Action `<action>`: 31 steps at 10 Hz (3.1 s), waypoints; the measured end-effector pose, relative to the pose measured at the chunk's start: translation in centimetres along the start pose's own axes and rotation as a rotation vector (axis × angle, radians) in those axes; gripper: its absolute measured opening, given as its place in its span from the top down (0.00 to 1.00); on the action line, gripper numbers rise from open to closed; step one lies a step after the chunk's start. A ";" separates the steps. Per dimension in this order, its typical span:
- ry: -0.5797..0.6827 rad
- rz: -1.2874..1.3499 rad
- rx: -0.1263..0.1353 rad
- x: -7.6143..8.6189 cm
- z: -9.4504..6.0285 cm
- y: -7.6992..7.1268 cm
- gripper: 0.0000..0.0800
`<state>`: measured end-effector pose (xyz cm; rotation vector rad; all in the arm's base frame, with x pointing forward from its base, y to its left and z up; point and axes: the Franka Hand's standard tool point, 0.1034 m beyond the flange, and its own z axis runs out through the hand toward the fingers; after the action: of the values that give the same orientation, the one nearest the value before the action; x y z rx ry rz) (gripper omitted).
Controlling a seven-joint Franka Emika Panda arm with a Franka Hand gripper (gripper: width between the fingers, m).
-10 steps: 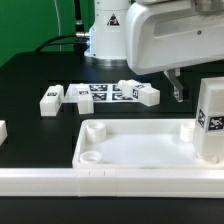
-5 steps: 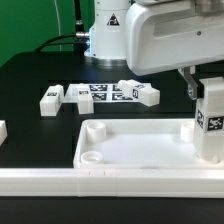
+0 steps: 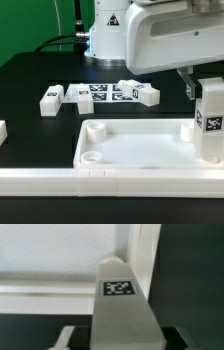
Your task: Assemble desk
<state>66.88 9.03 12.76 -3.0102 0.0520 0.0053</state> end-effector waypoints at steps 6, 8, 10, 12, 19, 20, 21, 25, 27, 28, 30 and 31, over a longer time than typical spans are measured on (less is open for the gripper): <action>0.083 0.750 0.019 -0.3 0.1 0.6 0.64; 0.083 0.954 0.024 -0.4 0.1 0.5 0.64; 0.078 1.114 0.026 -0.5 0.1 0.3 0.64; 0.076 1.205 0.027 -0.5 0.1 0.2 0.64; 0.079 0.749 0.007 -0.5 0.2 0.4 0.19; 0.082 0.657 0.004 -0.4 0.2 0.5 0.19; 0.083 0.576 0.001 -0.5 0.2 0.5 0.19; 0.084 0.245 -0.015 -0.5 0.4 1.4 0.19; 0.083 0.070 -0.025 -0.5 0.3 1.7 0.19; 0.083 0.014 -0.026 -0.4 0.3 1.6 0.19; 0.081 -0.132 -0.033 -0.4 0.2 1.8 0.19; 0.081 -0.178 -0.035 -0.3 0.1 1.7 0.21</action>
Offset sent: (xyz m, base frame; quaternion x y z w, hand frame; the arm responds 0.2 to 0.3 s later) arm -0.0215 0.0116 -0.0141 0.0034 0.0009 0.3277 0.9448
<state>66.54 7.33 12.42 -3.0370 -0.2098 -0.1347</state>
